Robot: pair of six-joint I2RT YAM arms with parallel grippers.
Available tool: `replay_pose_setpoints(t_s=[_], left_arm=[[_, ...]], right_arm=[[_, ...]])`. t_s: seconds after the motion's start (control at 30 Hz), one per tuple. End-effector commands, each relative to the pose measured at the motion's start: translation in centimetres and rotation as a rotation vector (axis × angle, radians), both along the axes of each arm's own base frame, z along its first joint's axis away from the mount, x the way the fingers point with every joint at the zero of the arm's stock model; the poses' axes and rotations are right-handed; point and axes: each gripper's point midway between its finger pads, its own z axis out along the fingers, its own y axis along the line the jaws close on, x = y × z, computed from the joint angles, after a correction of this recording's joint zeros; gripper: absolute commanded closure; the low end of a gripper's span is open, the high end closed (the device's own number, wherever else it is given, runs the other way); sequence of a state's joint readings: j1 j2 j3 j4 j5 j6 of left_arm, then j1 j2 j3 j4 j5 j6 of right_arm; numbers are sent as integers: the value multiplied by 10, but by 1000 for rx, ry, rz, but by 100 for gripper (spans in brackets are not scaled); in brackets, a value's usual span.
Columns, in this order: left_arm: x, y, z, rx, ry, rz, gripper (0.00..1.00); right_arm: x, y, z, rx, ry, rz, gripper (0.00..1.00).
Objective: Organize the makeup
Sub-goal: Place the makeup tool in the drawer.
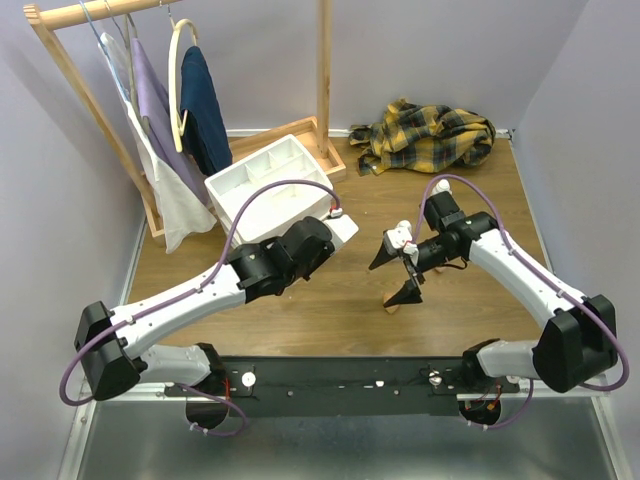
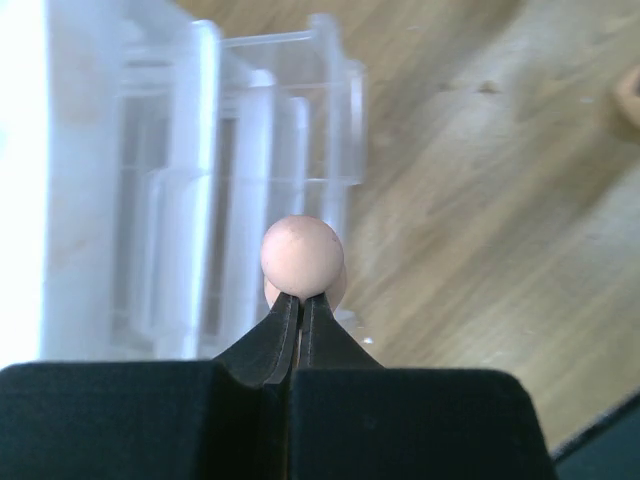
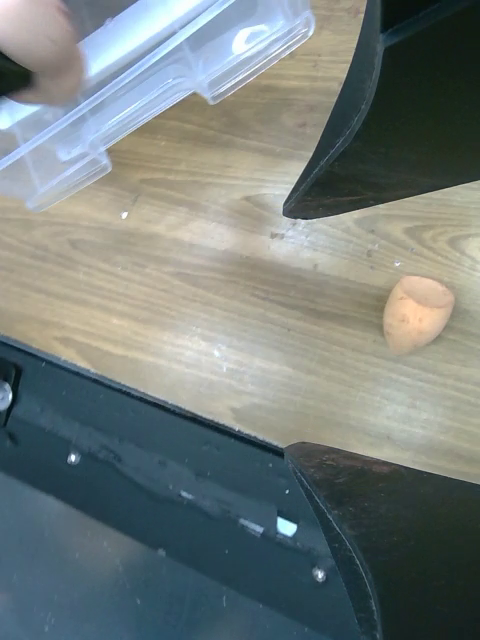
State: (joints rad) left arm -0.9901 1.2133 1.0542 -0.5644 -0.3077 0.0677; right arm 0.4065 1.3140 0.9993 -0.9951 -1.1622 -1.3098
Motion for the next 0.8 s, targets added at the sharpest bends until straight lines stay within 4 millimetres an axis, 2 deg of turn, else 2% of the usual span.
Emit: replay_pose_setpoints(t_s=[0.0,0.13,0.23,0.33,0.37,0.43,0.47,0.77], left_arm=[[26,32,8,127,-118,184,100],[32,40,3,171,-129,230,99],[32,37,-5,183,-103,219,90],[33,40,-12,213,-89,233,76],[33,41,-13,216,-88,238,66],[34,42,-10,208,-94,248,57],[34,42,-9,199,-100,252,49],[30,42,6,108,-120,254,30]], right_arm=[[11,-2,-9,-42,-15,-56,0],[12,-3,-9,-46,-25,-62,0],[12,-3,-11,-49,-32,-67,0],[14,-4,-14,-56,-41,-74,0],[14,-5,-14,-58,-43,-76,0],[15,-5,-16,-62,-51,-81,0],[15,-6,-17,-68,-49,-82,0],[24,-13,-38,-131,-88,-119,0]])
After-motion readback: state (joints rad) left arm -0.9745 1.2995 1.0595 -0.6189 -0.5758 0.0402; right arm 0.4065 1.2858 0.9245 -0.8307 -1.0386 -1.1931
